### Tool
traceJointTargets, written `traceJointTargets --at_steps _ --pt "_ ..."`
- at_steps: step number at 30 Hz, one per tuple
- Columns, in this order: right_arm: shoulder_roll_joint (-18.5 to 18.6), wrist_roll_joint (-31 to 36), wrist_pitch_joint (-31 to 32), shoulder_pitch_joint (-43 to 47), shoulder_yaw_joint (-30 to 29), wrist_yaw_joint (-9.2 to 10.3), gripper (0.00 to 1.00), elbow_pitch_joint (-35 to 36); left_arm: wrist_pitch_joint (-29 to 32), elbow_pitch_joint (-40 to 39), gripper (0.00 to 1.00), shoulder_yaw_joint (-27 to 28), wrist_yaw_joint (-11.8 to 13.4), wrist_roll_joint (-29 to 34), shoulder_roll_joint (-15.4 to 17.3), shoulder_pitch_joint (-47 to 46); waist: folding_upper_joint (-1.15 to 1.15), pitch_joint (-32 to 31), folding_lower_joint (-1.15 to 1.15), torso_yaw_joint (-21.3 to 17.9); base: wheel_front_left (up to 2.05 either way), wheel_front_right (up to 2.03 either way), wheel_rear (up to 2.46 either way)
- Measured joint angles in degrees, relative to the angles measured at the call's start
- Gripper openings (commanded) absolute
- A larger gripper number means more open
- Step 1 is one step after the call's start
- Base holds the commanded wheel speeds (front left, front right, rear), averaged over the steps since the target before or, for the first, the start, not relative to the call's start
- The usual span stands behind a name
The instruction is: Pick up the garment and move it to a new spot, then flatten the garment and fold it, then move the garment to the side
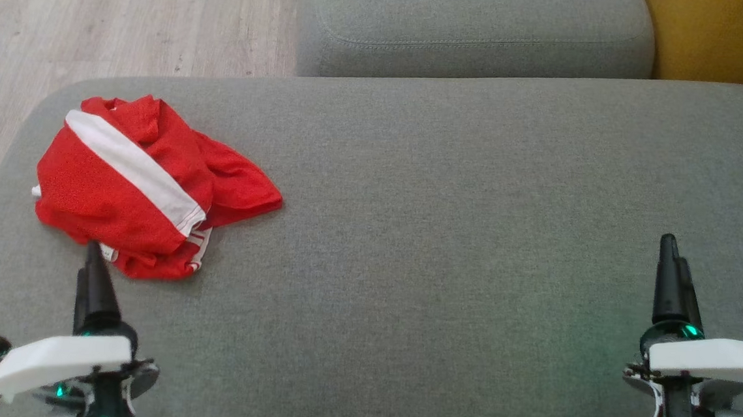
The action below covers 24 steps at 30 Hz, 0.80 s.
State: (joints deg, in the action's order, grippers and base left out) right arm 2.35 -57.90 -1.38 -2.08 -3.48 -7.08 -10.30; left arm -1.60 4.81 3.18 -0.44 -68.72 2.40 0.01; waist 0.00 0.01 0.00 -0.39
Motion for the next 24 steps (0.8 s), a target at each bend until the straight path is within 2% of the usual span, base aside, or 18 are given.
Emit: traceJointTargets --at_steps 14,24 --pt "0.0 14.3 -2.4 0.0 2.1 0.0 1.0 2.7 -2.3 -3.1 1.0 -7.4 0.4 17.3 0.0 -0.4 0.0 0.2 0.0 -0.2 0.0 0.0 0.0" --pt "0.0 23.5 -3.8 0.0 3.8 0.0 1.0 4.2 -3.7 -1.5 1.0 -13.1 0.5 29.9 1.0 -1.0 0.0 0.1 0.0 -0.3 0.0 0.0 0.0"
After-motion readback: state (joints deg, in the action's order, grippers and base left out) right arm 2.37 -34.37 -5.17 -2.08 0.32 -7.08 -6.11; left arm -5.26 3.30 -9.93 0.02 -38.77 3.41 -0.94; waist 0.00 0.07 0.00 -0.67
